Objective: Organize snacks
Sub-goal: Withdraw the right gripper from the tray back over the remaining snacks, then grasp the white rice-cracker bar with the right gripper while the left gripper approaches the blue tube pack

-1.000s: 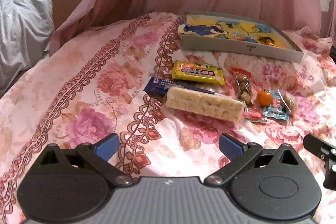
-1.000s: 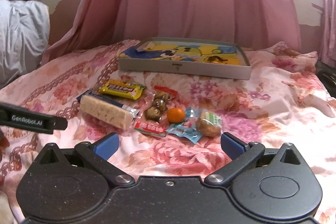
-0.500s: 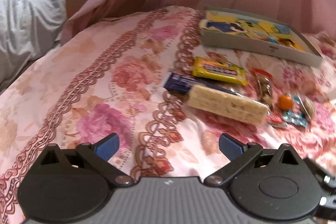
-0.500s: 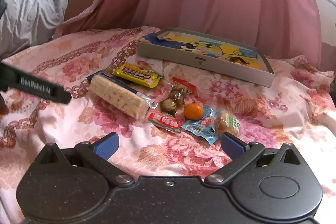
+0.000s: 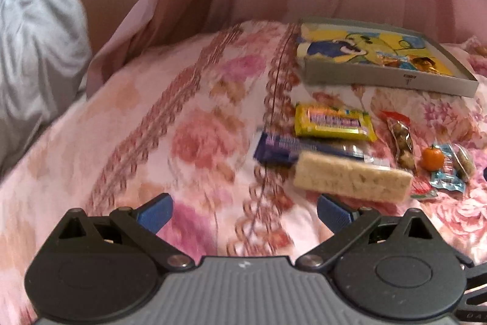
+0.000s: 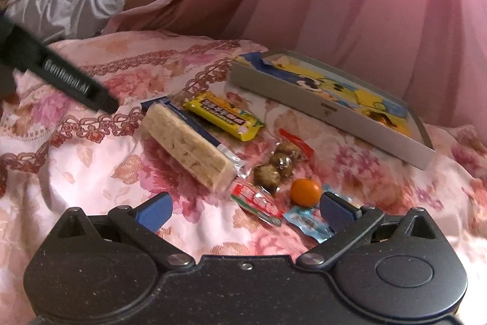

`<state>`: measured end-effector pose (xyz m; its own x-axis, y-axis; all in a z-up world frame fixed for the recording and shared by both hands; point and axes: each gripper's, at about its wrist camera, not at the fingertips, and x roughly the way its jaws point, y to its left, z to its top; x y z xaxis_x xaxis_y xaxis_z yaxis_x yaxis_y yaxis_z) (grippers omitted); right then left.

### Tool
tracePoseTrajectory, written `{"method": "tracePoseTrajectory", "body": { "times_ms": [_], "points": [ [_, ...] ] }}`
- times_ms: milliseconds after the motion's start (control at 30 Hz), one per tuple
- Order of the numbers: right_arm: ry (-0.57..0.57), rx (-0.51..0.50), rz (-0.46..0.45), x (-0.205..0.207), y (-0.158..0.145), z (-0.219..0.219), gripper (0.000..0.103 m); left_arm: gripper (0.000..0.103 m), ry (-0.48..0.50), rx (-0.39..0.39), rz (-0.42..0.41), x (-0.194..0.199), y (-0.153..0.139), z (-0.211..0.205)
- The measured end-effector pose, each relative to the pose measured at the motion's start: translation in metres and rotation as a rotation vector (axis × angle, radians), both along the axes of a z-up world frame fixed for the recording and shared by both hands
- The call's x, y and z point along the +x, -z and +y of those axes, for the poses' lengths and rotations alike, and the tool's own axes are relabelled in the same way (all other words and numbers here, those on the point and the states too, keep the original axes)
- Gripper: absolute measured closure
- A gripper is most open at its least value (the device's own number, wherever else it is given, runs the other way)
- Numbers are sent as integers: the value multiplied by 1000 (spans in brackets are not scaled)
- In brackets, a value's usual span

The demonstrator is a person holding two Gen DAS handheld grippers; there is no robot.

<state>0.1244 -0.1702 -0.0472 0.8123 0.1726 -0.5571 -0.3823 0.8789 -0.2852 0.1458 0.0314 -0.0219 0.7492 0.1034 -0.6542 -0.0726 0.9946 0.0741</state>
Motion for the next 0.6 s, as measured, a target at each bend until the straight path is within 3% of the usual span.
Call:
{"method": "tracePoseTrajectory", "body": {
  "times_ms": [200, 433, 600],
  "points": [
    [-69, -59, -38, 19, 6, 20, 2, 0, 60, 56, -51, 26, -3, 7],
    [-162, -150, 5, 45, 26, 53, 12, 0, 45, 16, -78, 35, 8, 21],
    [-182, -196, -20, 56, 33, 64, 17, 0, 58, -2, -78, 39, 10, 21]
  ]
}}
